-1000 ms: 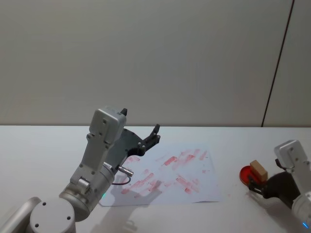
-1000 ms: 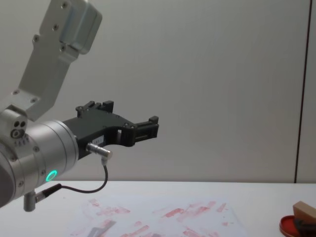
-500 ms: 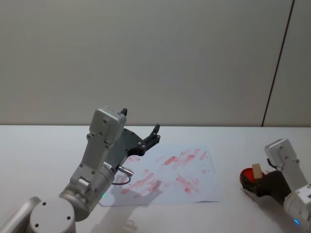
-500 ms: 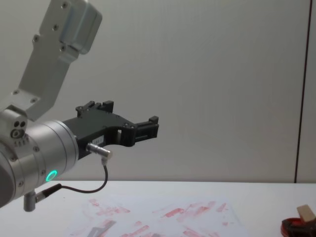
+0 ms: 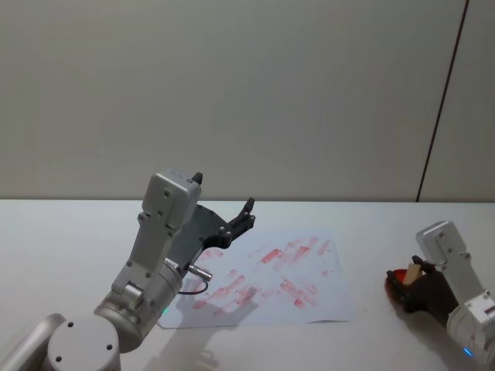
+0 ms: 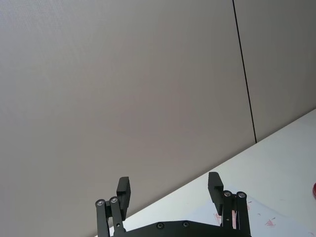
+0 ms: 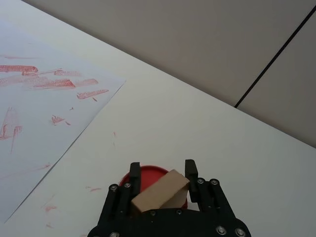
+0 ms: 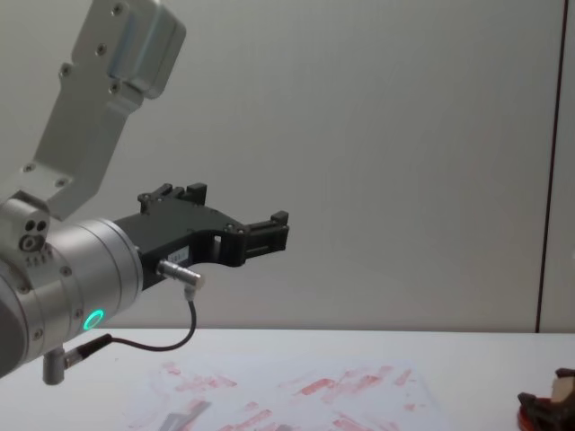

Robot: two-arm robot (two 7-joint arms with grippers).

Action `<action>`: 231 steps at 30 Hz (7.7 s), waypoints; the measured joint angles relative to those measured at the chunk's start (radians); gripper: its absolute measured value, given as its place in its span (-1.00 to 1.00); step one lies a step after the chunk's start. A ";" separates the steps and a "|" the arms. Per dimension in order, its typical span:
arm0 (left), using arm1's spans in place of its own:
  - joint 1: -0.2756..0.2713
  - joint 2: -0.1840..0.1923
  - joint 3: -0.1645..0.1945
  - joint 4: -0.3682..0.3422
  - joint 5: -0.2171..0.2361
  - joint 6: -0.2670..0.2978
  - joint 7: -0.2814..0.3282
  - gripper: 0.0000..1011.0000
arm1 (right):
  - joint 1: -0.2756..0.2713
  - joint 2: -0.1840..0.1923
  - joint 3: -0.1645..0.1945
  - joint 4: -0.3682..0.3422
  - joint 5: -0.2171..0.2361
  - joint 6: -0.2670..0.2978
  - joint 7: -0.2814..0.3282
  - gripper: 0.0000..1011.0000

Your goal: Use the one hand to pick up the stamp and affix it onto the A4 paper.

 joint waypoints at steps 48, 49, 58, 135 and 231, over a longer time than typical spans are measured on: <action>0.000 0.000 0.000 0.000 0.000 0.000 0.000 0.98 | 0.040 -0.048 -0.001 -0.051 0.158 -0.209 0.035 -0.05; 0.000 0.000 0.000 0.000 0.000 0.000 0.000 0.98 | 0.042 -0.051 -0.003 -0.051 0.162 -0.211 0.044 -0.05; 0.000 0.000 0.000 0.000 0.000 0.000 0.000 0.98 | 0.060 -0.085 -0.036 -0.036 0.183 -0.203 0.127 -0.05; 0.000 0.000 0.000 0.000 0.000 0.000 0.000 0.98 | 0.134 -0.215 -0.134 0.151 0.182 -0.029 0.097 -0.06; 0.000 0.000 0.000 0.000 0.000 0.000 0.000 0.98 | -0.008 -0.026 0.027 -0.016 0.201 -0.011 -0.054 0.27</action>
